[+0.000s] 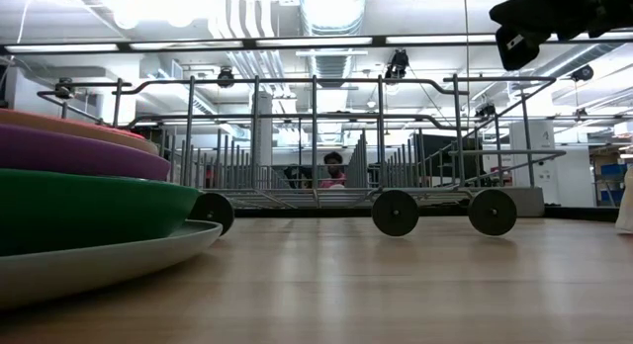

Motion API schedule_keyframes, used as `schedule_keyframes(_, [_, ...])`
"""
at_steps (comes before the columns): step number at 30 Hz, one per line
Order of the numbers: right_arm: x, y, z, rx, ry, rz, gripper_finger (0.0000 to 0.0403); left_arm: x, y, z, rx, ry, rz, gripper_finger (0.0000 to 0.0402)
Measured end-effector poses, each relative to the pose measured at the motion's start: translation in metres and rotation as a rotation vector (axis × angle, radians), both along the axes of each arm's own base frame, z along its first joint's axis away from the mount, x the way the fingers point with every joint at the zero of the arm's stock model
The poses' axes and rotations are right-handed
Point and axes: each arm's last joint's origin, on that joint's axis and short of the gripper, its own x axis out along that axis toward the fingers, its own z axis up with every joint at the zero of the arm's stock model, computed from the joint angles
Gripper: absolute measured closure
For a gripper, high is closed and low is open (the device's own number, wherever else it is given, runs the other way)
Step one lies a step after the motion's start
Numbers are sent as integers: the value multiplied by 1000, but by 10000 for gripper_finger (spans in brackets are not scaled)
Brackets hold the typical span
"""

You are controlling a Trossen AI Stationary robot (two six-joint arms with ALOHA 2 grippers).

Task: Sort dishes
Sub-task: Put the transparent orange plate into the dish rack

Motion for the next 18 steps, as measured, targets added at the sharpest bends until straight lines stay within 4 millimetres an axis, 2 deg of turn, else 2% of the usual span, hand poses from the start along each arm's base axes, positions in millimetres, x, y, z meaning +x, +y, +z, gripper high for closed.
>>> schedule_keyframes(10, [0, 0, 0, 26, 4, -10, 400, 1, -2, -7, 20, 19, 4, 314])
schedule_keyframes(18, [0, 0, 0, 58, 9, -17, 400, 5, -4, -18, 68, 30, -49, 301])
